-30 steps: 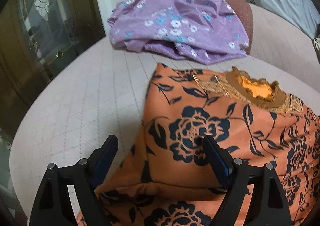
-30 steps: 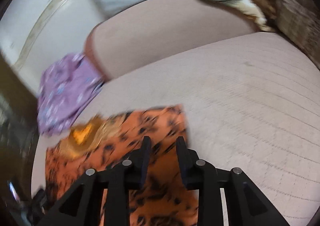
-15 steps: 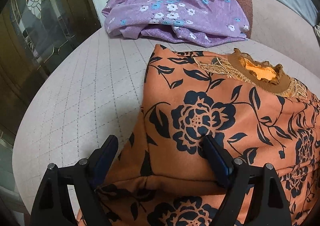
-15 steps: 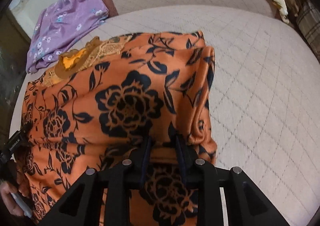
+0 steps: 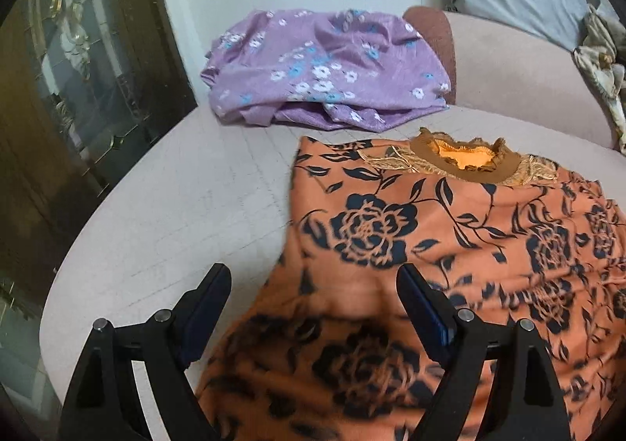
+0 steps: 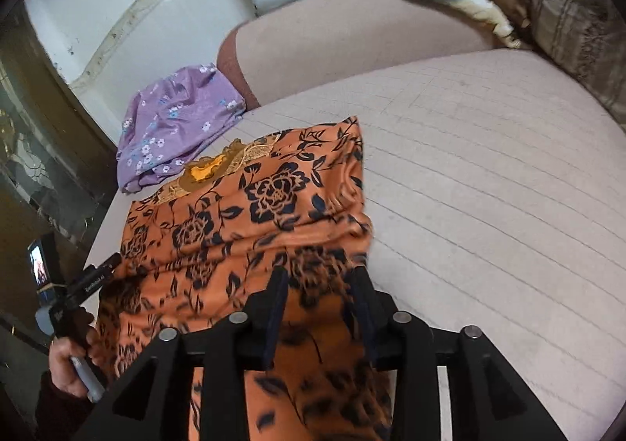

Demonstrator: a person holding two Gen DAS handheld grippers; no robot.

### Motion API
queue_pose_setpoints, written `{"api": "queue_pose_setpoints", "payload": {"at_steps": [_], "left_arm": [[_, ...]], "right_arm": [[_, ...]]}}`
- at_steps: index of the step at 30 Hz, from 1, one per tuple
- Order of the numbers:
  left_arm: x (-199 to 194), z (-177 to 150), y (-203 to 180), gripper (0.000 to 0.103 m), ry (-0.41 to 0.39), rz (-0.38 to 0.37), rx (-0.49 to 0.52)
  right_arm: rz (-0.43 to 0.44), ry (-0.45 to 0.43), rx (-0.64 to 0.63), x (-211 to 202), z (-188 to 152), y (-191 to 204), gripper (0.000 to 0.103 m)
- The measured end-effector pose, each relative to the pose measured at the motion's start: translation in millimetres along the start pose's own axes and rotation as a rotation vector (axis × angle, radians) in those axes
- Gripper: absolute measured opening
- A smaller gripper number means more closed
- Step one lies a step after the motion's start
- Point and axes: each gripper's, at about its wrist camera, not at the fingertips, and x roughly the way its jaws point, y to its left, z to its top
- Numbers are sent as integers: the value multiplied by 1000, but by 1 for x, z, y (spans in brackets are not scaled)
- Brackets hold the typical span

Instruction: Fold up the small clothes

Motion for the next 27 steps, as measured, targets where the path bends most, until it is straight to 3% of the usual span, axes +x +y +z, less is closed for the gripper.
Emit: {"api": "queue_pose_setpoints", "payload": {"at_steps": [1, 2, 5, 10, 12, 14, 17, 21, 27], "left_arm": [[-6, -3, 4, 87, 1, -6, -8], [-9, -5, 6, 87, 5, -10, -10], [-29, -32, 12, 87, 10, -2, 10], [-58, -78, 13, 87, 31, -20, 65], [-67, -95, 12, 87, 32, -6, 97], [-73, -108, 15, 87, 38, -5, 105], [-69, -126, 18, 87, 89, 12, 124], [-70, -133, 21, 87, 97, 25, 118], [-79, -143, 17, 87, 87, 39, 129]], "right_arm": [[7, -24, 6, -11, -7, -2, 61], [18, -50, 19, -20, -13, -5, 72], [33, -70, 20, -24, -28, -1, 72], [45, 0, 6, -10, -49, 7, 69], [53, 17, -14, -6, -57, 13, 62], [80, 51, -30, 0, -65, 19, 48], [78, 99, -59, 9, -80, 27, 48], [40, 188, -94, 25, -96, 33, 48], [37, 195, -132, 15, -118, 39, 49]]}}
